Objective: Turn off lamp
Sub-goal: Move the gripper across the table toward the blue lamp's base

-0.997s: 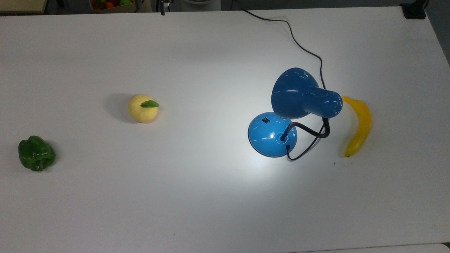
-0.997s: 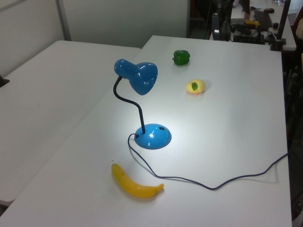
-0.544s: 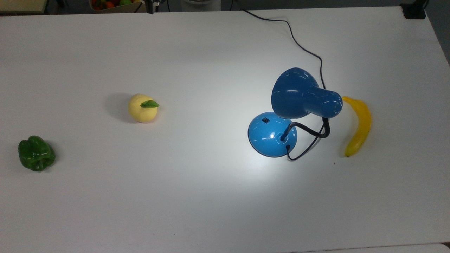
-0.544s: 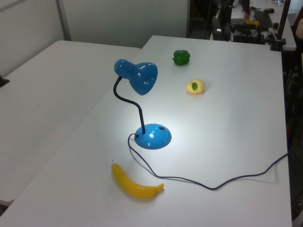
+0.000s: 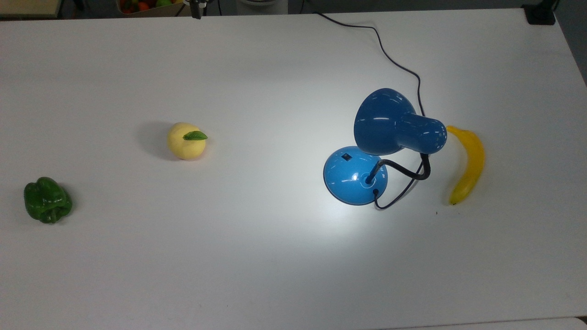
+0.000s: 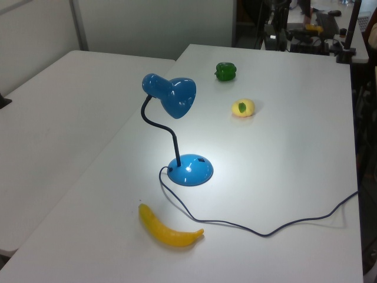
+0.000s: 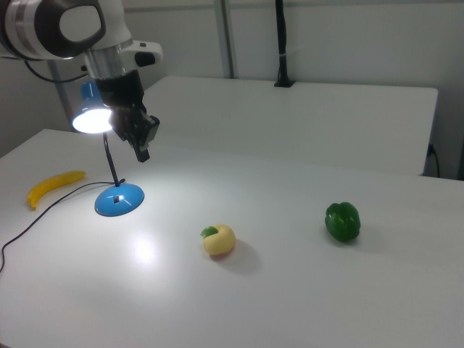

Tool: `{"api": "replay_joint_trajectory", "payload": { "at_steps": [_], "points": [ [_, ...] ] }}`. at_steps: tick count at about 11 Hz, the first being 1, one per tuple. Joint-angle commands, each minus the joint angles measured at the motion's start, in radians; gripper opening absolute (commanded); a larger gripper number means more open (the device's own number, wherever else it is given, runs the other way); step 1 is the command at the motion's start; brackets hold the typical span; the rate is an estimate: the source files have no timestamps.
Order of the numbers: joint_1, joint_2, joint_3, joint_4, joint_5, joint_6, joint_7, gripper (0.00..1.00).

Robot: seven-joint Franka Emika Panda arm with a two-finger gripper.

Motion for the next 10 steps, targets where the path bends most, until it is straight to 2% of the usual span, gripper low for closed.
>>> {"api": "replay_joint_trajectory", "payload": {
  "at_steps": [1, 4, 10],
  "points": [
    [0.009, 0.024, -0.005, -0.001, 0.030, -0.009, -0.087, 0.00],
    [0.021, 0.063, 0.011, -0.004, 0.030, 0.034, -0.092, 0.00],
    [0.118, 0.139, 0.015, -0.035, 0.028, 0.196, -0.093, 0.00]
  ]
}}
